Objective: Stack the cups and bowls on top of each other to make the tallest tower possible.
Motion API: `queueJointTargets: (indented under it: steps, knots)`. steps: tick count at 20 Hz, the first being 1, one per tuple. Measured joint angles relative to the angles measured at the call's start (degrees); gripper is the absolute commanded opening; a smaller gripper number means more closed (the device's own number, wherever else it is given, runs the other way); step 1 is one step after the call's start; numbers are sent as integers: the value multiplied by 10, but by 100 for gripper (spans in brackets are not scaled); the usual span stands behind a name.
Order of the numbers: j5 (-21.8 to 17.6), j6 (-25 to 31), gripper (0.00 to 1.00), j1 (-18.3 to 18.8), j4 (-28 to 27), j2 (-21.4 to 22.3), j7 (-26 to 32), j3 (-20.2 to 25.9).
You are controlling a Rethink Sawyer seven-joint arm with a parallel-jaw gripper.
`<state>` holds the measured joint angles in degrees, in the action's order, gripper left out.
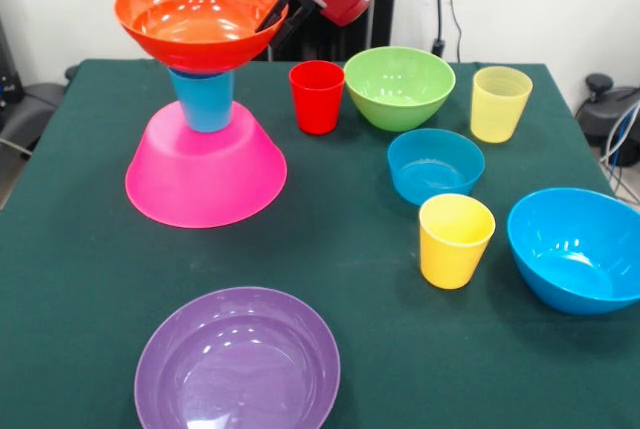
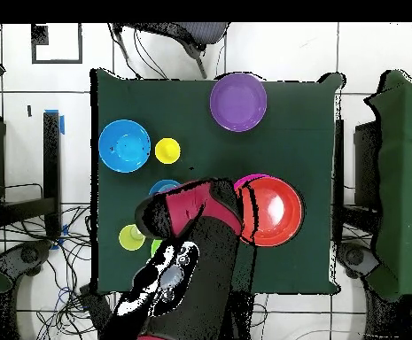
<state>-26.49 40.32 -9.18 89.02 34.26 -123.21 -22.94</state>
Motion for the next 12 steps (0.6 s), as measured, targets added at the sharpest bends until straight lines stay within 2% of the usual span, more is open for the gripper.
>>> queueJointTargets:
  steps: [12]
  knots:
    - [0,5,0,-2,-41,-4,0,2]
